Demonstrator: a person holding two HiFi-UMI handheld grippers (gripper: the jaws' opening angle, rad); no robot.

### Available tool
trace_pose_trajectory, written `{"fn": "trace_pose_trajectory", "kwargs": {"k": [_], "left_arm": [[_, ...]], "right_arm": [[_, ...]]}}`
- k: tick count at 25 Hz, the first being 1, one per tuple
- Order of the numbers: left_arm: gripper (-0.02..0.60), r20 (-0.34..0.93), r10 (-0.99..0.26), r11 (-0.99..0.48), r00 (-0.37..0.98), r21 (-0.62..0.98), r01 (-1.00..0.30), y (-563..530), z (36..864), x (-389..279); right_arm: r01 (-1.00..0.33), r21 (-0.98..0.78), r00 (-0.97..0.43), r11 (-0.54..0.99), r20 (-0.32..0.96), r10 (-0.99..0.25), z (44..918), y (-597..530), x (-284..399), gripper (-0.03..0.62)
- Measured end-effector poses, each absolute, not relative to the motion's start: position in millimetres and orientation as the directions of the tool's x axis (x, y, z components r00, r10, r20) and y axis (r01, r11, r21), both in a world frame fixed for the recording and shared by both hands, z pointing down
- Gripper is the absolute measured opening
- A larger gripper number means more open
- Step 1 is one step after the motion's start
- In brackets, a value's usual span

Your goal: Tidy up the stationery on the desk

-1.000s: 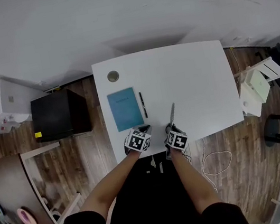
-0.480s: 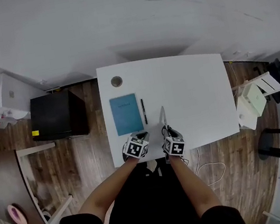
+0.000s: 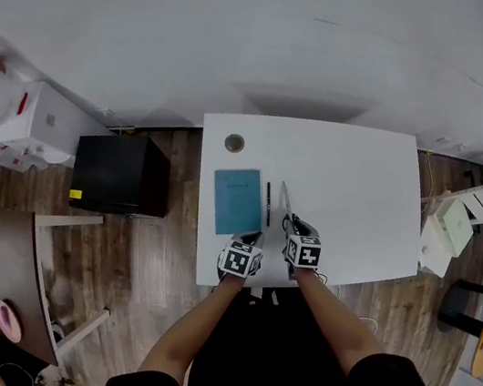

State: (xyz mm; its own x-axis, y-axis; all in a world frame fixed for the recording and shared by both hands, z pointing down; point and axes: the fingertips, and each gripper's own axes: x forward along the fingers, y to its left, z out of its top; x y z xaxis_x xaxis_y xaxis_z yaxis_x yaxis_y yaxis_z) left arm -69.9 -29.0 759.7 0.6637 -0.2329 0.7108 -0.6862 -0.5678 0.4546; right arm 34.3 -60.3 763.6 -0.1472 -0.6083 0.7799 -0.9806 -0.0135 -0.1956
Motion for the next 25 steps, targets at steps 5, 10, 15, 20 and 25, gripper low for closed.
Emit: {"fn": "trace_pose_trajectory", "kwargs": {"k": [5,10,15,20,25], "left_arm": [[0.014,0.723,-0.274,-0.523,0.635,0.442,-0.729,-40.3,759.1,-65.0],[0.012,0.726,-0.281,-0.459,0.627,0.472,-0.752,-36.6,761.7,-59.6],[0.012,0.731,-0.280,-0.435,0.622,0.481,-0.761,-29.3,763.2,-55.2],[0.014,0.727,-0.289,-0.424,0.623,0.486,-0.764,-27.4,761.3,-51.0],[0.012,0.718,-0.300,-0.421,0.628,0.491,-0.762,-27.0,756.9,-56.7]], "right_arm": [[-0.977,-0.210,-0.194,0.039,0.796,-0.573,777.9,-71.3,30.1,0.089],[-0.967,-0.254,-0.230,0.028,0.819,-0.526,795.3,-64.0,26.1,0.089],[-0.949,-0.314,-0.268,-0.011,0.827,-0.495,799.2,-60.0,18.7,0.089],[-0.924,-0.374,-0.294,-0.079,0.829,-0.475,803.9,-57.8,14.4,0.089],[-0.930,-0.363,-0.296,-0.054,0.830,-0.472,802.8,-57.1,11.8,0.094]]}}
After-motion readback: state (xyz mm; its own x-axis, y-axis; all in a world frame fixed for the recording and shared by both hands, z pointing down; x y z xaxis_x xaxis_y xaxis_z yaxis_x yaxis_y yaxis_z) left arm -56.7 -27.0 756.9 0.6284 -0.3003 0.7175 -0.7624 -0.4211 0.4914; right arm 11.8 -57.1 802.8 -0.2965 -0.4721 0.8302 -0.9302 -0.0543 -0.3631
